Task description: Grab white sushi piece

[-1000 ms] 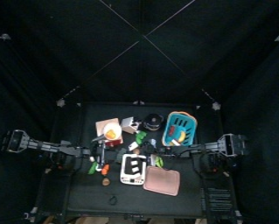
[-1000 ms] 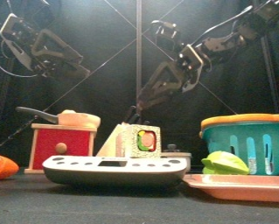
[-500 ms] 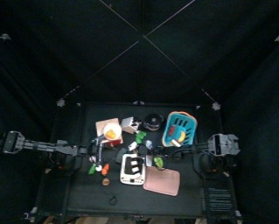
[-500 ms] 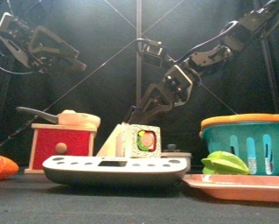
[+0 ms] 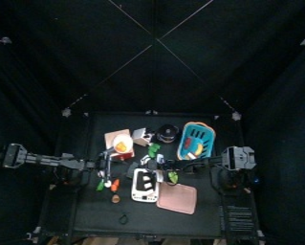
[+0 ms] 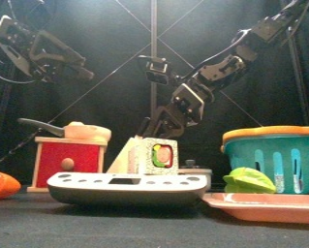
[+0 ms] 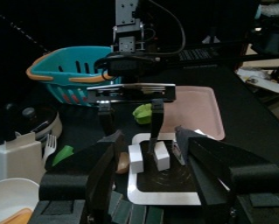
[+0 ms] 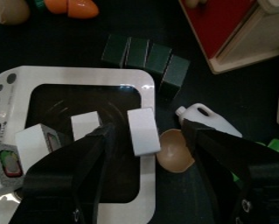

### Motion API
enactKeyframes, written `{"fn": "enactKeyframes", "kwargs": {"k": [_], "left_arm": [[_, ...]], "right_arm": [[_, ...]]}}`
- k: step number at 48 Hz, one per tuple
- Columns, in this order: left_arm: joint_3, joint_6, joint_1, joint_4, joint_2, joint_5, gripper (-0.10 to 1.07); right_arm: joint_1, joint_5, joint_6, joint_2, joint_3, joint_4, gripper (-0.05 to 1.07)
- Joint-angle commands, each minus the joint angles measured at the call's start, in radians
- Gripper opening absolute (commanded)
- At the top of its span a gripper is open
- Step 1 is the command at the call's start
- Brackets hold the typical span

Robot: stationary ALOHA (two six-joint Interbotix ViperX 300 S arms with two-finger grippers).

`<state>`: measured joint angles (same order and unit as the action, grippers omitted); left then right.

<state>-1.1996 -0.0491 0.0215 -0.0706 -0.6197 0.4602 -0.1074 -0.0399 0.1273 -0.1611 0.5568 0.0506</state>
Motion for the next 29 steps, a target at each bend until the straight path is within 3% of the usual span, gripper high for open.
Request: {"fn": "enactKeyframes", "kwargs": {"k": [1, 29], "left_arm": [[0.012, 0.002, 0.003, 0.002, -0.002, 0.009, 0.88], [0.003, 0.002, 0.017, 0.031, 0.0, 0.009, 0.88]], "right_arm": [[-0.006, -0.002, 0.0, 0.015, -0.015, 0.003, 0.94], [0.0, 0.0, 0.0, 0.005, -0.015, 0.012, 0.94]]}}
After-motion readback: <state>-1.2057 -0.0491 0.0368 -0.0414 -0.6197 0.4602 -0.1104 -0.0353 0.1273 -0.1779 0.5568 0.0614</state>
